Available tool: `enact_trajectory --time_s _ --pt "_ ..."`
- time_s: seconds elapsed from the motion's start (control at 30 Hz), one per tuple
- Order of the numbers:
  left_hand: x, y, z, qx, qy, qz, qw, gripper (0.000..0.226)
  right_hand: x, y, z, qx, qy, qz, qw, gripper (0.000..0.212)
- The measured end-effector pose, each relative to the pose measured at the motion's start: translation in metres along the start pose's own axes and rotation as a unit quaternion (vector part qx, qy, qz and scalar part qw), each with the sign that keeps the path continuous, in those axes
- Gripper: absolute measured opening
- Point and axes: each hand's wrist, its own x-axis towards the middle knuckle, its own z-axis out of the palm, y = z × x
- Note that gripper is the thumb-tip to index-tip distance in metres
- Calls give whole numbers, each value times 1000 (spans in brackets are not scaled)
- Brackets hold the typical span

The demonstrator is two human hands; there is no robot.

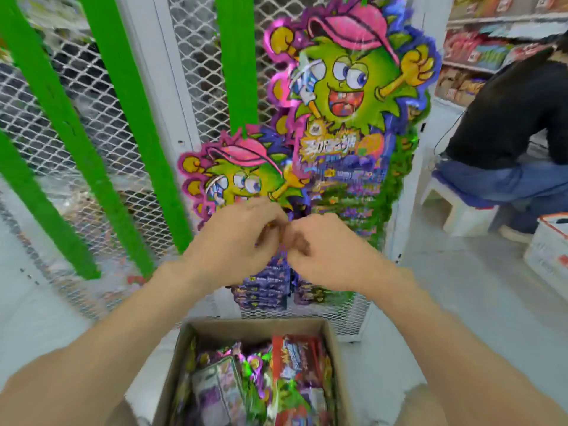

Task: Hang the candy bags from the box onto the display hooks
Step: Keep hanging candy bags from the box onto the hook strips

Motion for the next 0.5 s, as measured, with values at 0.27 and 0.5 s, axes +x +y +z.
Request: enact_trajectory --time_s 0.27,0.5 --pt "-154 -80 160 -8 -527 -193 828 21 -33 35 136 -180 -377 42 908 31" --pt "-221 -124 249 16 -496 -348 796 74 -10 48 157 -203 -395 24 896 32"
